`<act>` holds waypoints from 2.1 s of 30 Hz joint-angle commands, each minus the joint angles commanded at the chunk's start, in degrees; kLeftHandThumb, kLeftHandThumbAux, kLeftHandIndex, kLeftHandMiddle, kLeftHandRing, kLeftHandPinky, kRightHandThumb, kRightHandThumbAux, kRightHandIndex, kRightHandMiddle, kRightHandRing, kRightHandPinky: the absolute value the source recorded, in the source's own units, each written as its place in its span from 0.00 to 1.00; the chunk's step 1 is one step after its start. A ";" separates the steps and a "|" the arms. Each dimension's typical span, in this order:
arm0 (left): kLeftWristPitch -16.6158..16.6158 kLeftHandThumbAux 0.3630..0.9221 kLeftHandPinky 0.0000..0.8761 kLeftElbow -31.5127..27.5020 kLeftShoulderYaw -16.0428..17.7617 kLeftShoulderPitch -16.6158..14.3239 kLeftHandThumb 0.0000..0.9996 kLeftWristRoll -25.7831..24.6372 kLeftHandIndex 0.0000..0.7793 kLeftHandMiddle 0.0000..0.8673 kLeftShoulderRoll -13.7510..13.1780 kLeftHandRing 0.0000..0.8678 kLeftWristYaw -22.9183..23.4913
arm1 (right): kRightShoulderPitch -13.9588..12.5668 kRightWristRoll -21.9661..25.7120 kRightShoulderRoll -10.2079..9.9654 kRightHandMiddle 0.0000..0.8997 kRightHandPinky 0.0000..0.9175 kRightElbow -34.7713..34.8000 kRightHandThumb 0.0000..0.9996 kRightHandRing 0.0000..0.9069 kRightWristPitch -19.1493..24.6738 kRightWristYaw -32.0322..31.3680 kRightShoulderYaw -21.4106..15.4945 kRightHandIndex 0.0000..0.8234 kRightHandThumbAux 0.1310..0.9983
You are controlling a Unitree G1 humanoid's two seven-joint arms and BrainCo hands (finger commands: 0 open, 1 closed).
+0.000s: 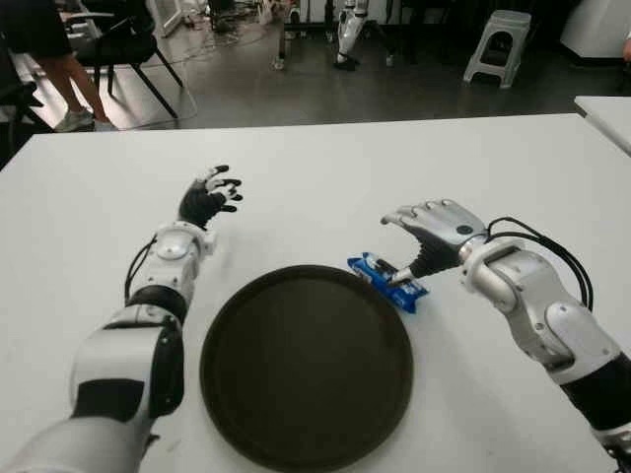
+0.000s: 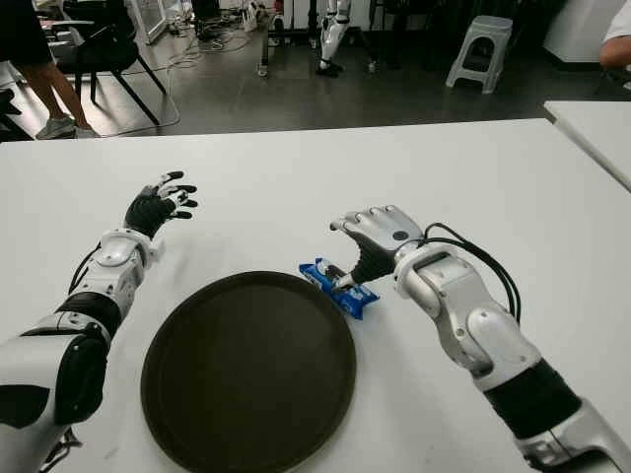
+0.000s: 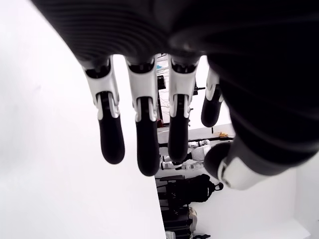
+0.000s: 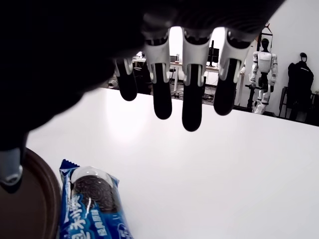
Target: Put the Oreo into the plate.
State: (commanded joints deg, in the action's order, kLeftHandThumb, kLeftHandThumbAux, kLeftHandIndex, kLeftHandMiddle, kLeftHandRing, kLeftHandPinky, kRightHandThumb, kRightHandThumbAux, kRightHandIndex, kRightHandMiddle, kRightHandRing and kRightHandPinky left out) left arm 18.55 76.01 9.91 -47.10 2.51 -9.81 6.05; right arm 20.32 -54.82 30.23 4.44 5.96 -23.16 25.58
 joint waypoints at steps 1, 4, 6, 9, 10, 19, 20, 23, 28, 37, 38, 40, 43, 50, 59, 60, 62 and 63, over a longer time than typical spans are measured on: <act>0.05 0.53 0.44 0.00 -0.12 0.01 0.23 0.14 0.22 0.35 -0.03 0.41 -0.12 | 0.08 -0.09 -0.26 0.35 0.31 -0.17 0.00 0.33 0.17 0.13 -0.01 0.22 0.37; 0.13 0.51 0.44 0.01 -0.36 0.00 0.22 0.44 0.22 0.36 -0.08 0.42 -0.40 | 0.16 -0.42 -0.85 0.40 0.39 -0.45 0.00 0.42 0.58 0.59 -0.06 0.25 0.37; 0.13 0.51 0.45 0.02 -0.38 -0.01 0.21 0.50 0.21 0.36 -0.09 0.42 -0.43 | 0.16 -0.59 -1.05 0.42 0.42 -0.58 0.00 0.45 0.65 0.76 -0.10 0.26 0.38; 0.10 0.52 0.46 0.04 -0.36 0.01 0.21 0.52 0.22 0.36 -0.09 0.43 -0.51 | 0.12 -0.84 -1.59 0.45 0.43 -0.85 0.00 0.49 0.93 1.12 -0.18 0.26 0.37; 0.11 0.52 0.46 0.05 -0.34 0.02 0.21 0.51 0.22 0.36 -0.08 0.43 -0.59 | 0.14 -0.87 -1.76 0.45 0.43 -0.97 0.00 0.49 0.98 1.16 -0.21 0.26 0.37; 0.17 0.53 0.46 0.05 -0.48 0.06 0.20 0.71 0.23 0.37 -0.06 0.43 -1.26 | 0.49 -1.62 -3.06 0.48 0.44 -3.09 0.00 0.51 1.13 2.11 0.33 0.23 0.36; 0.19 0.53 0.46 0.05 -0.54 0.06 0.20 0.79 0.23 0.37 -0.06 0.43 -1.36 | 0.49 -1.72 -3.12 0.47 0.43 -3.25 0.00 0.50 1.13 2.17 0.35 0.23 0.36; 0.32 0.53 0.45 0.03 -0.68 0.12 0.20 0.95 0.23 0.37 -0.08 0.43 -1.54 | 0.49 -1.97 -3.36 0.44 0.41 -3.61 0.00 0.49 1.22 2.34 0.51 0.23 0.36; 0.51 0.51 0.45 0.01 -0.88 0.16 0.20 1.20 0.22 0.37 -0.12 0.44 -1.72 | 0.74 -2.29 -3.81 0.39 0.39 -4.30 0.00 0.45 1.37 2.38 0.91 0.23 0.36; 0.42 0.51 0.47 0.02 -0.52 0.22 0.22 0.94 0.21 0.35 -0.17 0.42 -1.03 | 1.31 -2.38 -4.55 0.29 0.32 -4.80 0.00 0.32 2.00 1.51 1.52 0.20 0.36; 0.38 0.51 0.47 0.03 -0.45 0.22 0.22 0.88 0.21 0.35 -0.16 0.42 -1.00 | 1.34 -2.47 -4.70 0.29 0.32 -4.88 0.00 0.32 2.16 1.50 1.60 0.20 0.36; 0.31 0.52 0.47 0.05 -0.33 0.22 0.22 0.78 0.21 0.35 -0.14 0.42 -0.95 | 1.39 -2.64 -4.97 0.30 0.33 -5.03 0.00 0.33 2.46 1.47 1.74 0.21 0.37; 0.27 0.53 0.47 0.07 -0.20 0.22 0.22 0.73 0.22 0.35 -0.14 0.41 -0.89 | 1.47 -2.93 -5.32 0.32 0.35 -5.26 0.00 0.36 2.76 1.41 1.79 0.22 0.38; 0.51 0.54 0.45 0.06 -0.14 0.27 0.21 0.82 0.22 0.35 -0.16 0.41 -0.79 | 1.68 -3.69 -5.87 0.35 0.38 -5.67 0.00 0.40 3.35 1.48 1.90 0.21 0.37; 0.84 0.56 0.43 0.05 -0.60 0.33 0.17 1.40 0.23 0.35 -0.29 0.40 -1.12 | 1.68 -4.06 -5.98 0.27 0.27 -5.63 0.00 0.28 3.16 1.85 2.01 0.19 0.37; 0.83 0.56 0.43 0.06 -0.66 0.32 0.17 1.45 0.22 0.35 -0.31 0.40 -1.15 | 1.67 -4.00 -6.03 0.27 0.27 -5.66 0.00 0.28 3.15 1.92 2.00 0.19 0.37; 0.82 0.56 0.44 0.07 -0.74 0.32 0.17 1.52 0.22 0.35 -0.35 0.41 -1.16 | 1.68 -3.93 -6.11 0.26 0.28 -5.74 0.00 0.28 3.10 1.98 2.03 0.19 0.36; 0.79 0.55 0.44 0.08 -0.77 0.31 0.18 1.55 0.22 0.35 -0.37 0.41 -1.14 | 1.71 -3.90 -6.18 0.27 0.28 -5.82 0.00 0.28 3.06 1.98 2.08 0.20 0.36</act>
State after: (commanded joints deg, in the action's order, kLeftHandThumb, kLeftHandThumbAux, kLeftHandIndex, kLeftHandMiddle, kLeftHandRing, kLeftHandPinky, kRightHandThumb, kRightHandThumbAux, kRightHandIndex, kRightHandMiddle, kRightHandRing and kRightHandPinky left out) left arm 19.35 76.09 9.15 -46.79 4.06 -10.19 4.90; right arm 22.04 -58.72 24.05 -1.38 9.02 -21.18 27.66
